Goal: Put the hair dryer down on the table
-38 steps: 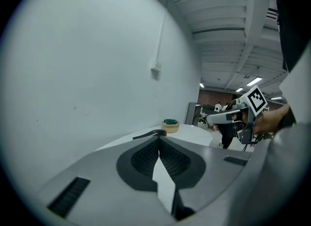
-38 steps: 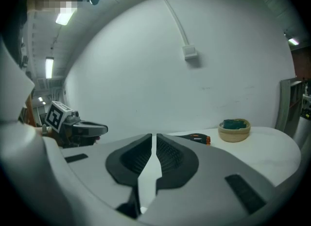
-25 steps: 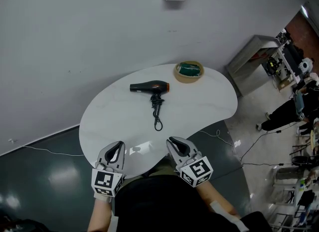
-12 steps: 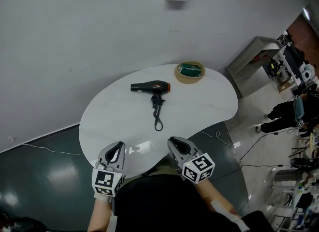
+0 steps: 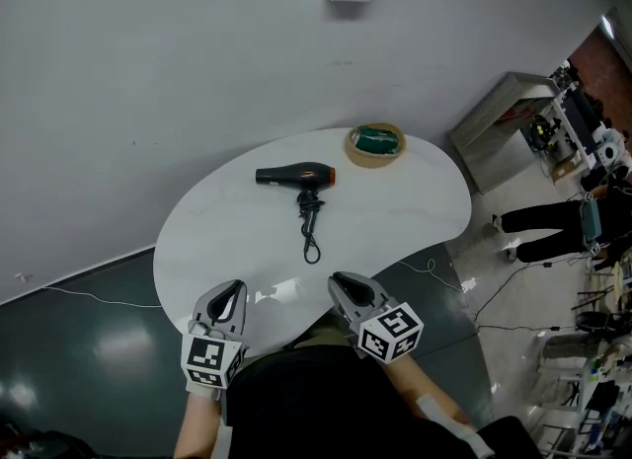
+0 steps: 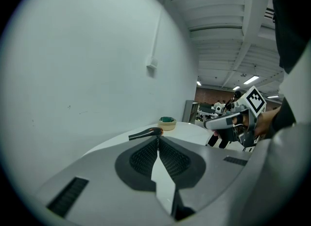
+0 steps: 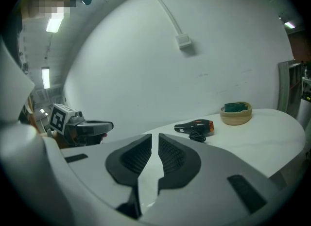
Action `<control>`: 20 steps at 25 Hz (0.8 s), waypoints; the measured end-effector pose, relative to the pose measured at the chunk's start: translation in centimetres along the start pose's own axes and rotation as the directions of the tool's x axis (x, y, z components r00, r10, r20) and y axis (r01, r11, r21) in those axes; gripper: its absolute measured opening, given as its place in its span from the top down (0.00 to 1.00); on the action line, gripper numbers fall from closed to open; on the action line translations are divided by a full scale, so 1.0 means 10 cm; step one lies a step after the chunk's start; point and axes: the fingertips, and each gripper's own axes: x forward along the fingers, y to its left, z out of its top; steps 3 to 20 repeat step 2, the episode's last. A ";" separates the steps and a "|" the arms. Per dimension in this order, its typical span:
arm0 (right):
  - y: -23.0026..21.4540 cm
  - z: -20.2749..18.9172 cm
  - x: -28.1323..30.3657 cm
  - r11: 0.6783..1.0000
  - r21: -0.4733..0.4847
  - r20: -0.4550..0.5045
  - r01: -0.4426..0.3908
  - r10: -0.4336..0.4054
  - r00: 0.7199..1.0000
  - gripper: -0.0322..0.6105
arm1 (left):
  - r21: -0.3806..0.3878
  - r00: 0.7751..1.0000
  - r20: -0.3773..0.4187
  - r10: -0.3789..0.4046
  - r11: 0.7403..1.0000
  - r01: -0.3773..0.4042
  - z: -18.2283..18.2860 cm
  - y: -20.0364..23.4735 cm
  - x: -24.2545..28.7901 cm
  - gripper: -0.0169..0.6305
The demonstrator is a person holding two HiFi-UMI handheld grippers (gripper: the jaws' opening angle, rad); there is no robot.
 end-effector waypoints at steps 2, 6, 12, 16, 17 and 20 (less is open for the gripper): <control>-0.05 0.00 0.01 1.000 0.015 0.000 0.003 -0.003 1.000 0.89 | -0.002 1.000 -0.004 0.000 1.000 0.000 0.00 0.00 0.03 0.96; -0.05 0.00 0.01 1.000 0.015 0.000 0.003 -0.003 1.000 0.89 | -0.002 1.000 -0.004 0.000 1.000 0.000 0.00 0.00 0.03 0.96; -0.05 0.00 0.01 1.000 0.015 0.000 0.003 -0.003 1.000 0.89 | -0.002 1.000 -0.004 0.000 1.000 0.000 0.00 0.00 0.03 0.96; -0.05 0.00 0.01 1.000 0.015 0.000 0.003 -0.003 1.000 0.89 | -0.002 1.000 -0.004 0.000 1.000 0.000 0.00 0.00 0.03 0.96; -0.05 0.00 0.01 1.000 0.015 0.000 0.003 -0.003 1.000 0.89 | -0.002 1.000 -0.004 0.000 1.000 0.000 0.00 0.00 0.03 0.96; -0.05 0.00 0.01 1.000 0.015 0.000 0.003 -0.003 1.000 0.89 | -0.002 1.000 -0.004 0.000 1.000 0.000 0.00 0.00 0.03 0.96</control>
